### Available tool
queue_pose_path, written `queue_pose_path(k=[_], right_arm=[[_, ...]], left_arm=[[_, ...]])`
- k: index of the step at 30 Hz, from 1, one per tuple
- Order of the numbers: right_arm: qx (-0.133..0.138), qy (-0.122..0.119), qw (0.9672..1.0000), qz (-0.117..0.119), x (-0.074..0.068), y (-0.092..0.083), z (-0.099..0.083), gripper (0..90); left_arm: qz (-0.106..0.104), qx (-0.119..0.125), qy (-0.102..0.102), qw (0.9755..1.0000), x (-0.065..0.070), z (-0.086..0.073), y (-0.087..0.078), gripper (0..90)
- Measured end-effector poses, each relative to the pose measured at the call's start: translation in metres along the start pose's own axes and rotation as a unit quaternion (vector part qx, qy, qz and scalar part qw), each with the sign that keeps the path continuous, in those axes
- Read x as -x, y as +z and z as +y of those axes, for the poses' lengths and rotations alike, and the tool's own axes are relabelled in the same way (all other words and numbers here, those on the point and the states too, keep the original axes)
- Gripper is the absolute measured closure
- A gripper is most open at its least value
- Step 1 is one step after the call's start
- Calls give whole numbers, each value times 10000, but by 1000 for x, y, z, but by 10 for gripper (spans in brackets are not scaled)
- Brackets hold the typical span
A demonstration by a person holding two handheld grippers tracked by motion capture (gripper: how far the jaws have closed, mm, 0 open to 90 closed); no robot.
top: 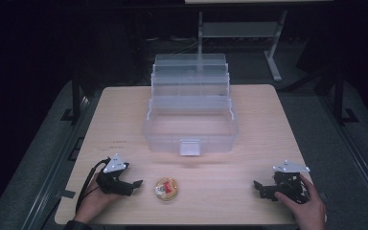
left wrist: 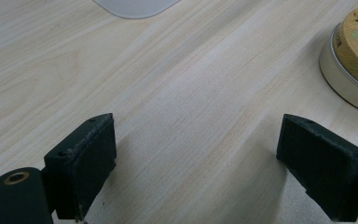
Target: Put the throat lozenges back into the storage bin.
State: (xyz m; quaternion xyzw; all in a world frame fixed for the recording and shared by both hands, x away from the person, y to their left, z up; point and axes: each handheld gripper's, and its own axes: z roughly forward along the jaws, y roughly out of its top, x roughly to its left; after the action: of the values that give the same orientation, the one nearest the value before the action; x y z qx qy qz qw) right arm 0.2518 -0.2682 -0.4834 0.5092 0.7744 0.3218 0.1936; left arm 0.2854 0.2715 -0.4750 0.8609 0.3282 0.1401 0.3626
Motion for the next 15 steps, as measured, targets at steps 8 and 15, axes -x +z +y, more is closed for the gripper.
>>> queue_pose_path(k=[8, 15], right_arm=[[-1, 0, 10000, -1, 0, 0, 0, 0], [0, 5, 10000, -4, 0, 0, 0, 0]], left_arm=[[0, 0, 1, 10000, 0, 0, 0, 110], [10, -85, 30, 10000, 0, 2, 0, 111]])
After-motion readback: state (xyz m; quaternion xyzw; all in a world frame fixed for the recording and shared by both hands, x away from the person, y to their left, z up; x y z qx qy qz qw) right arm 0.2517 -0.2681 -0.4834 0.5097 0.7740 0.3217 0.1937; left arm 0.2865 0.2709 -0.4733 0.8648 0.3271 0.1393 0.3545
